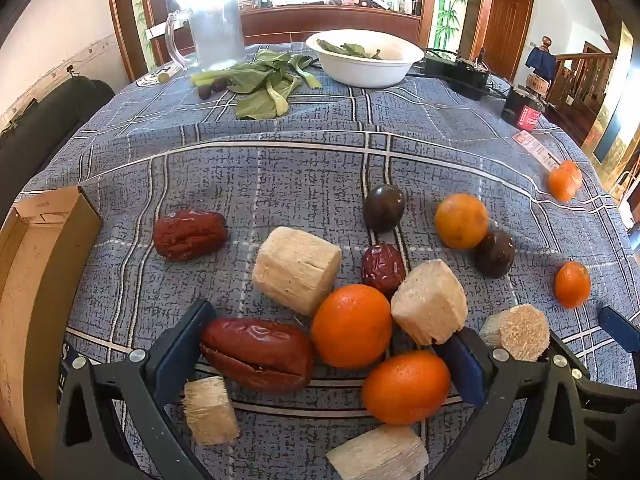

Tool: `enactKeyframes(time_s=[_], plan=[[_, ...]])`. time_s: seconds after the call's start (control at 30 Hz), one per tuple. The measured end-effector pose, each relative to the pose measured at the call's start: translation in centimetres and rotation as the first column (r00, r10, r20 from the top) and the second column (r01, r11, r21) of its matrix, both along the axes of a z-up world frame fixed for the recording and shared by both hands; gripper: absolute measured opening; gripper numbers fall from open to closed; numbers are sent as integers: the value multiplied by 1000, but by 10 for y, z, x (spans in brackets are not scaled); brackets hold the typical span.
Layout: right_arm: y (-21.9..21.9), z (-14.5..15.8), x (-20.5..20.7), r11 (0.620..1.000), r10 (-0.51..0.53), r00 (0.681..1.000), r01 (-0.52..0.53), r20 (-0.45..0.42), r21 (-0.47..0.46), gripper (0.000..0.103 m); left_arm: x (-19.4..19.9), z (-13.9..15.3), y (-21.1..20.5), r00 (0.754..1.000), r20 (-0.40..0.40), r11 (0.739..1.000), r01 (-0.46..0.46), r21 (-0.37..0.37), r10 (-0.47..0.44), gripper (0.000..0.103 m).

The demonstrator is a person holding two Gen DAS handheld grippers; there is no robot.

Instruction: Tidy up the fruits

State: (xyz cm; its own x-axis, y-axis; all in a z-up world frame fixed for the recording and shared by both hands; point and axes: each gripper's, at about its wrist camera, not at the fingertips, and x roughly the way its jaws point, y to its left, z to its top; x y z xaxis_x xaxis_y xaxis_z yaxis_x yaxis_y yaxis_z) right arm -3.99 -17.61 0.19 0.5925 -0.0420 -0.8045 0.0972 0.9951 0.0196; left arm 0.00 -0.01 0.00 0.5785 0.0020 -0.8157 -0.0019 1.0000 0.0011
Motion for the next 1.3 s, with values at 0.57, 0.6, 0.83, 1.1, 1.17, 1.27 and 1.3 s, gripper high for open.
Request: enactKeyframes(time_s=[0.57, 0.6, 0.83, 1.1, 1.17, 1.27, 1.3], plan=[[0, 0, 0, 1000, 0, 1000, 0, -1, -2, 102, 0, 0, 0, 1000, -1, 1000, 0, -1, 0, 103], [0, 0, 0, 1000, 0, 1000, 0, -1, -2, 102, 0, 0, 0, 1000, -3, 1000, 2, 1, -2, 103], [-1, 0, -1, 1000, 6, 1000, -6, -6, 1, 102, 6, 3, 3, 991, -102, 996, 87, -6, -87, 103], [-2, 0, 6, 1000, 7, 996, -7, -92, 7, 102, -5, 5, 8, 974, -204, 995, 94, -14, -95, 103], [-1, 1, 9, 1000, 6, 994, -6, -113, 6, 102, -15, 10, 14, 973, -209, 995, 88, -50, -96, 103], [0, 1, 11, 1000, 9, 991, -8, -135, 4, 102, -32, 27, 22, 984, -161, 996, 73, -49, -80, 103], [0, 1, 11, 1000, 10, 990, -10, -140, 3, 102, -36, 34, 24, 987, -140, 997, 71, -44, -76, 103]])
